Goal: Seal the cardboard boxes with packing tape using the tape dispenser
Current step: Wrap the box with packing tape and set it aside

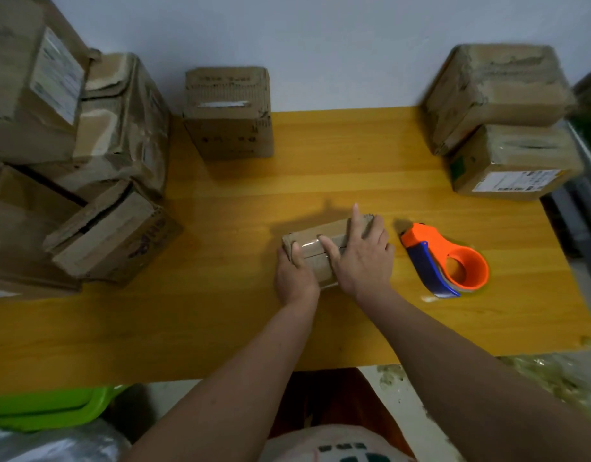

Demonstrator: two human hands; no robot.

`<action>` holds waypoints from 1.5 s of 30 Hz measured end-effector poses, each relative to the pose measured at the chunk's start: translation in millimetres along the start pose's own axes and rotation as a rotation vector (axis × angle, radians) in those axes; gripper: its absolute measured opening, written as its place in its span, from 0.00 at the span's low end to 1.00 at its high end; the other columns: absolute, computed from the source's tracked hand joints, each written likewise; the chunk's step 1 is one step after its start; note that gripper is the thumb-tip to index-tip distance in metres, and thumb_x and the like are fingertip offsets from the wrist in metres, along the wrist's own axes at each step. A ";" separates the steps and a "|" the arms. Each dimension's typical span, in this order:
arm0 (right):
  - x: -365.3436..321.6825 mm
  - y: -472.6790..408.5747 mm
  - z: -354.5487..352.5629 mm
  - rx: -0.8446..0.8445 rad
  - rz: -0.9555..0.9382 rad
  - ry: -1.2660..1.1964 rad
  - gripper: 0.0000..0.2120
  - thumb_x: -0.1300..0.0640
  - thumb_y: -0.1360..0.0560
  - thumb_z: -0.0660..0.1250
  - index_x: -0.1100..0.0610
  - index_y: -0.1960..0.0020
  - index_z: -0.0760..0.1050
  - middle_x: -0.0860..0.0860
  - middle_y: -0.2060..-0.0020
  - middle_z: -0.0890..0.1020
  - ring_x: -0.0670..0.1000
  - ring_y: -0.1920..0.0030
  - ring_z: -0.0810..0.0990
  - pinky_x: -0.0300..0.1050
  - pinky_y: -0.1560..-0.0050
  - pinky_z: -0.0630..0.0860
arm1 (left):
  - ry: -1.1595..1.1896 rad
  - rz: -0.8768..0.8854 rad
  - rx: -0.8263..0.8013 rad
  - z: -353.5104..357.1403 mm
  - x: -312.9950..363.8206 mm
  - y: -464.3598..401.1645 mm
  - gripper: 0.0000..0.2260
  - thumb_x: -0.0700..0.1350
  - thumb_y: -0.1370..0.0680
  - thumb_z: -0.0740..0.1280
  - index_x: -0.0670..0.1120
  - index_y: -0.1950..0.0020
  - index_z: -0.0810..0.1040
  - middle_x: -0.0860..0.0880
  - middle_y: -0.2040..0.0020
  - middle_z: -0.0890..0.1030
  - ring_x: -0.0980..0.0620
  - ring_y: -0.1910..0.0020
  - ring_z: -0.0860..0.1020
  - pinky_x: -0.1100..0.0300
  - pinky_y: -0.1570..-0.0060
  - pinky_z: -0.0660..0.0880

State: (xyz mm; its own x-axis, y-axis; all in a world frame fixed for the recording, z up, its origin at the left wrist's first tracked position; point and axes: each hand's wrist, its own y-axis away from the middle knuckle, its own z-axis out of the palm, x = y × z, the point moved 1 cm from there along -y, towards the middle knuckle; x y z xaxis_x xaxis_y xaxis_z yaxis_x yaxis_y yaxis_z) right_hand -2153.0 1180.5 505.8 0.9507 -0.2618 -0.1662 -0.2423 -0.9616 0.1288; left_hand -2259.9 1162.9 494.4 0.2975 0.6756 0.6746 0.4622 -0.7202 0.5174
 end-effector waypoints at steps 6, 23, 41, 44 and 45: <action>37.2 -22.5 -7.1 -0.160 -0.102 -0.244 0.23 0.43 0.20 0.43 0.43 0.25 0.57 0.54 0.37 0.67 0.57 0.43 0.71 0.52 0.46 0.72 | 0.101 -0.025 0.007 -2.8 -2.6 3.6 0.23 0.57 0.17 0.45 0.53 0.25 0.65 0.43 0.34 0.75 0.41 0.39 0.74 0.51 0.41 0.72; 60.1 42.1 -20.8 -0.122 0.086 -0.633 0.14 0.50 0.21 0.62 0.62 0.55 0.72 0.59 0.64 0.80 0.60 0.60 0.78 0.53 0.60 0.71 | -0.952 0.702 -0.285 -15.7 2.3 22.7 0.53 0.77 0.37 0.61 0.57 0.22 0.40 0.46 0.24 0.30 0.41 0.27 0.27 0.33 0.31 0.38; 103.7 9.3 -28.4 0.036 0.257 -0.203 0.20 0.54 0.27 0.70 0.65 0.42 0.71 0.63 0.44 0.74 0.64 0.41 0.70 0.53 0.42 0.64 | -1.176 1.176 -0.244 -14.9 24.3 -16.6 0.32 0.53 0.18 0.57 0.62 0.26 0.35 0.51 0.24 0.33 0.46 0.24 0.33 0.49 0.30 0.31; 122.2 7.7 -22.5 -0.003 0.411 -0.102 0.31 0.49 0.30 0.73 0.67 0.38 0.65 0.64 0.41 0.71 0.64 0.39 0.68 0.53 0.39 0.64 | -0.971 1.125 -0.202 -11.0 16.5 4.7 0.34 0.44 0.19 0.62 0.56 0.22 0.42 0.48 0.21 0.42 0.47 0.23 0.40 0.52 0.30 0.37; 127.9 6.8 -19.4 -0.045 0.432 -0.086 0.31 0.48 0.29 0.72 0.67 0.37 0.65 0.64 0.40 0.72 0.64 0.38 0.69 0.53 0.38 0.64 | -0.902 1.118 -0.212 -9.1 11.7 14.1 0.33 0.41 0.19 0.62 0.54 0.21 0.45 0.48 0.21 0.45 0.47 0.23 0.43 0.53 0.29 0.39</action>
State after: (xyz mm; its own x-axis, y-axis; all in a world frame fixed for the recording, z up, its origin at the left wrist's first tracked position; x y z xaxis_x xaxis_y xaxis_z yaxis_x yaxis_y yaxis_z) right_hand -2029.3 1142.1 504.5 0.7441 -0.6466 -0.1680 -0.6034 -0.7584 0.2466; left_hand -2257.6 1159.3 514.4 0.8635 -0.4340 0.2568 -0.4653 -0.8821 0.0737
